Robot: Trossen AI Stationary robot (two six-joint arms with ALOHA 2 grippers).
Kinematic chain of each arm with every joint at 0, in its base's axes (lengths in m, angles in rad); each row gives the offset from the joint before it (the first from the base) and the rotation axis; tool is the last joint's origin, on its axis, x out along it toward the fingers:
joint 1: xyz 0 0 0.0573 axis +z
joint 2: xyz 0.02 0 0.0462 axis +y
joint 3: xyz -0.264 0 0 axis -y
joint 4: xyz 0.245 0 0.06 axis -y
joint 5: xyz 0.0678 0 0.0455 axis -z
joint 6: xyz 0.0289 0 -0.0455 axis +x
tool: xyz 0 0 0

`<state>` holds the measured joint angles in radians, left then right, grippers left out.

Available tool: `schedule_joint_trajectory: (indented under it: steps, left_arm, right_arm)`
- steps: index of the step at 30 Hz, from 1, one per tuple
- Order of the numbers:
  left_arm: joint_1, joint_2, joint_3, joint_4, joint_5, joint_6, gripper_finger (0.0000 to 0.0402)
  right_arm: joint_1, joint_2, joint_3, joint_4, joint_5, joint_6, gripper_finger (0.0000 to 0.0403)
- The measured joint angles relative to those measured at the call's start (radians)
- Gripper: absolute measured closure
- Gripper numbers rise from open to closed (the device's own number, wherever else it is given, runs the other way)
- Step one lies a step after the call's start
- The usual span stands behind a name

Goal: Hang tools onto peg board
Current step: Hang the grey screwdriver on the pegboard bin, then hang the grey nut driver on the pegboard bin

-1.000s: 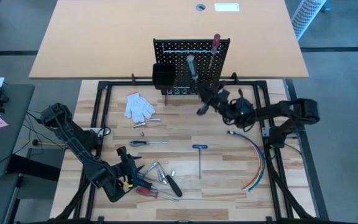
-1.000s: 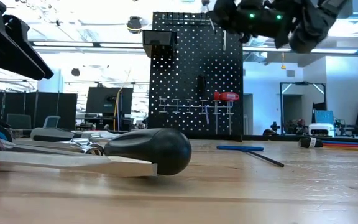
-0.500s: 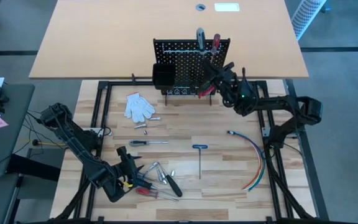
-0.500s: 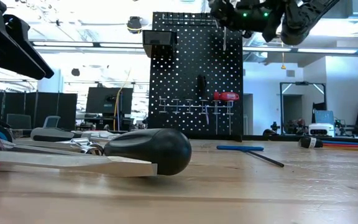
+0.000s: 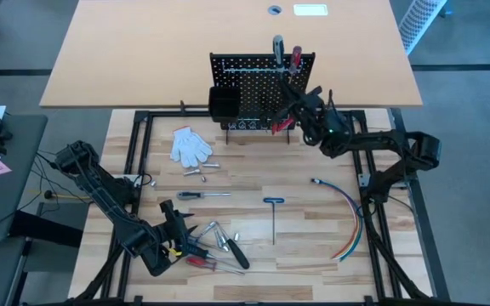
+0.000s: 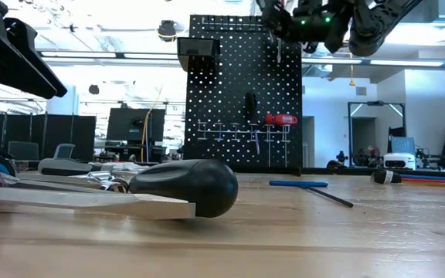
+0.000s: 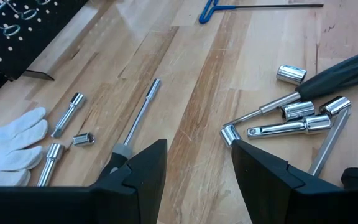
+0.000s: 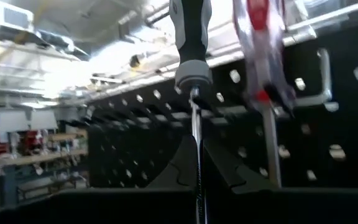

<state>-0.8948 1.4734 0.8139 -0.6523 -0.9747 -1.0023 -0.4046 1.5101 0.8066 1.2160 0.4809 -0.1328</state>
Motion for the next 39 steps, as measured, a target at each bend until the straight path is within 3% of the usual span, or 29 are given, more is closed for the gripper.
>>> schedule_joint_trajectory:
  steps: [12, 23, 27, 32, 39]
  left_arm:
    - [0.000, 0.000, 0.000, 0.000, -0.001, 0.000, 0.0226]
    - [0.000, 0.000, 0.000, 0.000, -0.003, 0.000, 0.0226]
    - [0.000, 0.000, 0.000, 0.000, -0.002, 0.000, 0.0226]
    - [0.000, 0.000, 0.000, 0.000, -0.002, -0.001, 0.0226]
    - [0.000, 0.000, 0.000, 0.001, -0.002, -0.002, 0.0226]
  right_arm:
    - [-0.017, 0.001, 0.000, -0.143, -0.008, -0.003, 0.0337]
    - [0.079, -0.021, 0.000, -0.268, -0.009, -0.145, 0.0202]
    - [0.122, -0.070, 0.000, -0.409, -0.008, -0.146, 0.0174]
    - [0.204, -0.158, 0.000, -0.657, -0.015, -0.147, 0.0169]
    - [0.390, -0.211, -0.002, -0.973, -0.328, -0.102, 0.0169]
